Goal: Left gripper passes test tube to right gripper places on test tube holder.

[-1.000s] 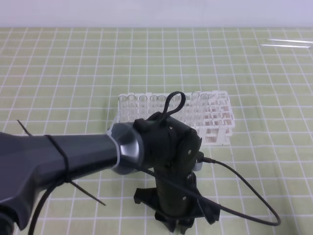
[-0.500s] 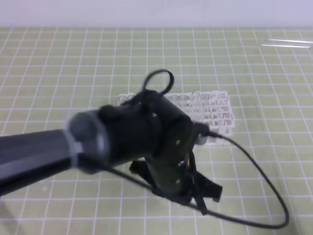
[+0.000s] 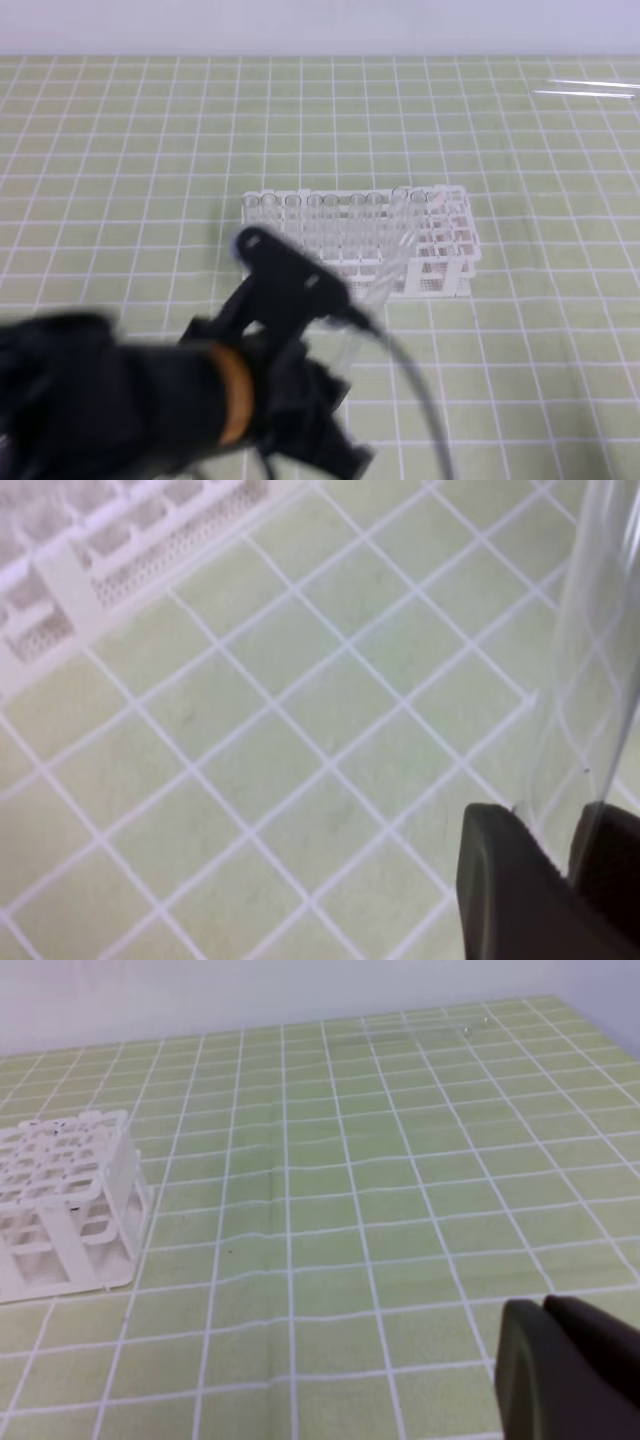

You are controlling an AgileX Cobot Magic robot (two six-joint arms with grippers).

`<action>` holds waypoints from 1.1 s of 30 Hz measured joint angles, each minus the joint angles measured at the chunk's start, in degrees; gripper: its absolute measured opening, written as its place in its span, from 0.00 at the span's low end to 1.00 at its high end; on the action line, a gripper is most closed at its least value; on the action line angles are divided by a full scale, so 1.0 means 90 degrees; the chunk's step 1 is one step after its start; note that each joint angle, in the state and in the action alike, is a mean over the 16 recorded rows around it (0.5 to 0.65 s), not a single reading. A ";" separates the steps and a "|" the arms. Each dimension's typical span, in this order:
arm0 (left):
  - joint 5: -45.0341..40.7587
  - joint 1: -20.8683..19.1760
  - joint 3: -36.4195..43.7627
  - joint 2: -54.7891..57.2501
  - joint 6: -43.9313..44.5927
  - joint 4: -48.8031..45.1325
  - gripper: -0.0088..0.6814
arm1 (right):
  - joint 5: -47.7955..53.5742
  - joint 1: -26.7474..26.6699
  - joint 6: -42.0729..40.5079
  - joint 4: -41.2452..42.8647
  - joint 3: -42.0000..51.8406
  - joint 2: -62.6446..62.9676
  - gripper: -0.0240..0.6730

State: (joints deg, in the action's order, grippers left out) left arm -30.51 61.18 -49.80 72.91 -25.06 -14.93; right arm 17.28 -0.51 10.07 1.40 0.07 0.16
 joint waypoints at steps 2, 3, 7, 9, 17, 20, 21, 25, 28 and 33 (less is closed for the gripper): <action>0.0468 0.0015 0.0513 -0.0383 0.0000 -0.0183 0.16 | 0.0000 0.0000 0.0000 0.0000 0.0000 0.0000 0.01; 0.0676 0.0019 0.0749 -0.0553 -0.0001 -0.0265 0.17 | 0.0000 0.0000 0.0000 0.0000 0.0000 0.0000 0.01; 0.1484 0.0021 0.1600 -0.1117 -0.0001 -0.0621 0.17 | 0.0000 0.0000 0.0000 0.0000 0.0000 0.0000 0.01; 0.1856 0.0019 0.1931 -0.1324 0.0001 -0.0796 0.16 | 0.0000 0.0000 0.0000 0.0000 0.0000 0.0000 0.01; 0.2961 0.0018 0.2607 -0.1544 0.0000 -0.1385 0.16 | 0.0000 0.0000 0.0000 0.0000 0.0000 0.0000 0.01; 0.3318 0.0017 0.2634 -0.1375 0.0001 -0.1451 0.16 | 0.0000 0.0000 0.0000 0.0000 0.0000 0.0000 0.01; 0.3439 0.0017 0.2635 -0.1306 0.0001 -0.1461 0.16 | 0.0000 0.0000 0.0000 0.0000 0.0000 0.0000 0.01; 0.3954 0.0018 0.2636 -0.0990 0.0000 -0.1482 0.16 | 0.0000 0.0000 0.0000 0.0000 0.0000 -0.0001 0.01; 0.4369 0.0017 0.2637 -0.0724 0.0001 -0.1457 0.16 | 0.0000 0.0000 0.0000 0.0000 0.0000 -0.0003 0.01; 0.4928 0.0015 0.2639 -0.0340 0.0015 -0.1322 0.15 | 0.0000 0.0000 0.0000 0.0002 0.0000 -0.0009 0.01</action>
State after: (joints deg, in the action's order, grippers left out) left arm 13.84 61.32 -26.05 69.84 -24.92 -26.83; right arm 17.28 -0.51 10.07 1.42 0.07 0.09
